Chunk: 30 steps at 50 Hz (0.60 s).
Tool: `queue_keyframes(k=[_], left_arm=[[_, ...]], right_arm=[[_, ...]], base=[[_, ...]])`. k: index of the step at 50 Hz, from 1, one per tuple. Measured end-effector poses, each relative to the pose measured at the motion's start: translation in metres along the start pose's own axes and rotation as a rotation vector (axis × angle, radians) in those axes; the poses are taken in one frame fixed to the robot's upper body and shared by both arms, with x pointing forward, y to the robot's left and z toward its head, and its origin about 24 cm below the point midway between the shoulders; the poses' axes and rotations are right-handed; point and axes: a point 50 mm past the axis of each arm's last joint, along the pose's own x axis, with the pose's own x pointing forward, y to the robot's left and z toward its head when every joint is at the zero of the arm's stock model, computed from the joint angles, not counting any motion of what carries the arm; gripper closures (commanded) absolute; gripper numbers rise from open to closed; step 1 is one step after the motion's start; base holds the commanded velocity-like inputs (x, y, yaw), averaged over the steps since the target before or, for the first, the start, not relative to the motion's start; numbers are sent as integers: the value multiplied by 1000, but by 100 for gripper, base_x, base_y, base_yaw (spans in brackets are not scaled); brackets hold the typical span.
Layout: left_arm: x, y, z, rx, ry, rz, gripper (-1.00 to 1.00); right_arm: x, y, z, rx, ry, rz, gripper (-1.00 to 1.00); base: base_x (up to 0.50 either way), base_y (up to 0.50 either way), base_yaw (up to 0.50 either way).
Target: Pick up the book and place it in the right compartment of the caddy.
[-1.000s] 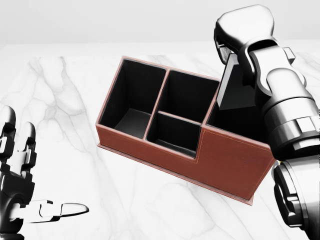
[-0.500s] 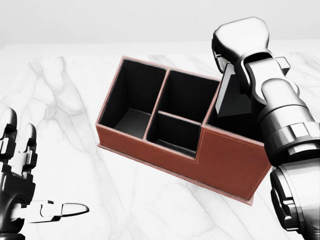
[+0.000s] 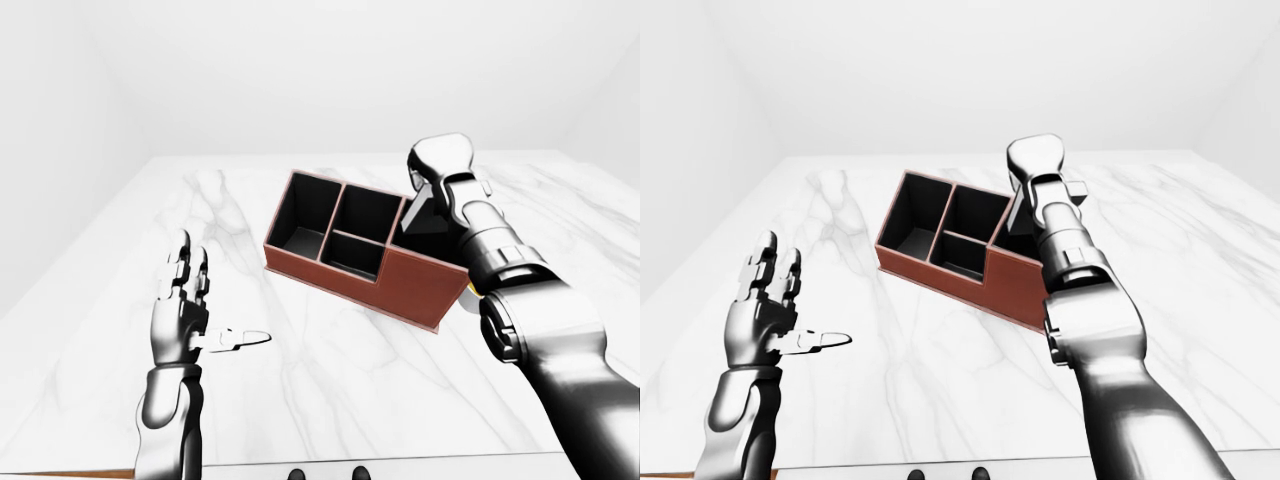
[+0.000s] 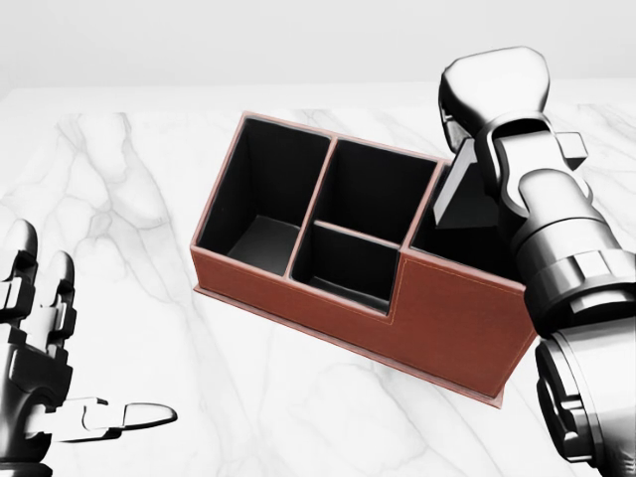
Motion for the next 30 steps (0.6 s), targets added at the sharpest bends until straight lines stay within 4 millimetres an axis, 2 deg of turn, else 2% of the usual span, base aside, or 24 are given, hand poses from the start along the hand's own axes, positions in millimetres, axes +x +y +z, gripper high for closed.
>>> queue_keyframes(k=[30], left_arm=[[1, 3, -8, -4, 32, 10, -100]], right_arm=[[-5, 15, -3, -28, 45, 29, 100]], base=[[0, 0, 0]])
